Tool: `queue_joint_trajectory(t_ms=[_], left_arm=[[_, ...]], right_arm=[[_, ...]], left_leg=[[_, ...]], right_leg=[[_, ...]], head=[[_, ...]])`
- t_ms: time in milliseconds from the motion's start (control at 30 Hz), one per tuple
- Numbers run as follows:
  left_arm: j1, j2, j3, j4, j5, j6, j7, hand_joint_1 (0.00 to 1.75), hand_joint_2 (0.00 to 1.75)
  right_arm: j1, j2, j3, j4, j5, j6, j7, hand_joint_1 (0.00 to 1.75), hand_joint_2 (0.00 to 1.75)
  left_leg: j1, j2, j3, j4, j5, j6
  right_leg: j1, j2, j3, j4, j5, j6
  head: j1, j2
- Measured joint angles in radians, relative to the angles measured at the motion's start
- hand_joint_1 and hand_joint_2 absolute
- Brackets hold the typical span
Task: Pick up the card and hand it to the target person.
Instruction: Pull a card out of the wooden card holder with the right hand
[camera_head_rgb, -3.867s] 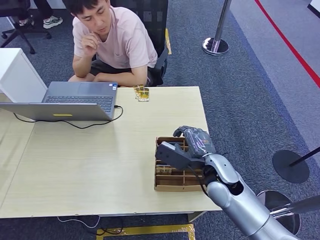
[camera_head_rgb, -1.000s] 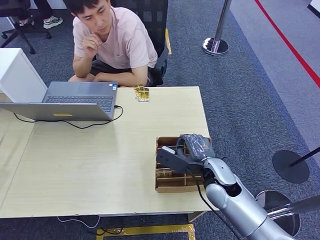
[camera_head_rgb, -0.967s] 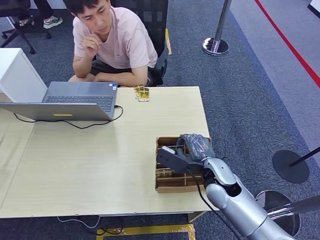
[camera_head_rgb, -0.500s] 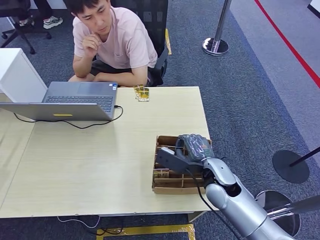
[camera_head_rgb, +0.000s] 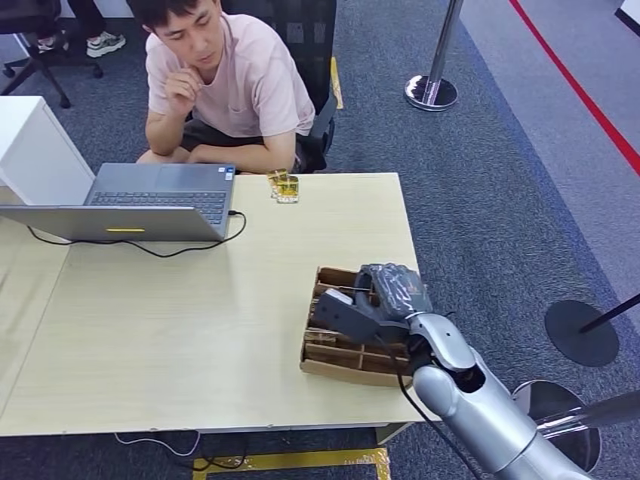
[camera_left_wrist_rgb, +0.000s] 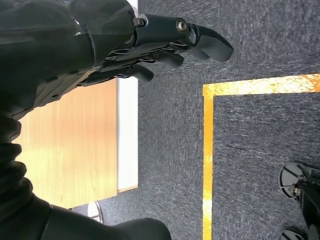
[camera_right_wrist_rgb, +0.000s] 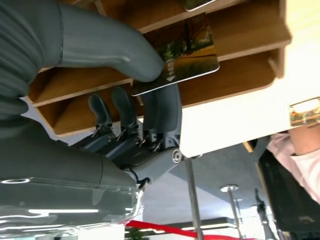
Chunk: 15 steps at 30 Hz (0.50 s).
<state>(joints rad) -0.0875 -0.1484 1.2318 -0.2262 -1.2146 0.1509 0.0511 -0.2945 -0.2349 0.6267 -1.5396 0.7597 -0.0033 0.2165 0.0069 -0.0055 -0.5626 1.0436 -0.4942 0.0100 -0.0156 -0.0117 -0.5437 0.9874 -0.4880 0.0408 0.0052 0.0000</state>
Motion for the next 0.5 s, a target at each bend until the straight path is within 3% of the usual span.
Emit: queue_joint_trajectory(t_ms=[500], left_arm=[[0.000,0.000,0.000,0.000,0.000,-0.007,0.015,0.00,1.75]], right_arm=[[-0.004,-0.003,-0.010,-0.029,-0.002,-0.003,-0.014,1.34,1.75]], left_leg=[[0.000,0.000,0.000,0.000,0.000,0.000]], right_leg=[[0.000,0.000,0.000,0.000,0.000,0.000]], head=[[0.000,0.000]])
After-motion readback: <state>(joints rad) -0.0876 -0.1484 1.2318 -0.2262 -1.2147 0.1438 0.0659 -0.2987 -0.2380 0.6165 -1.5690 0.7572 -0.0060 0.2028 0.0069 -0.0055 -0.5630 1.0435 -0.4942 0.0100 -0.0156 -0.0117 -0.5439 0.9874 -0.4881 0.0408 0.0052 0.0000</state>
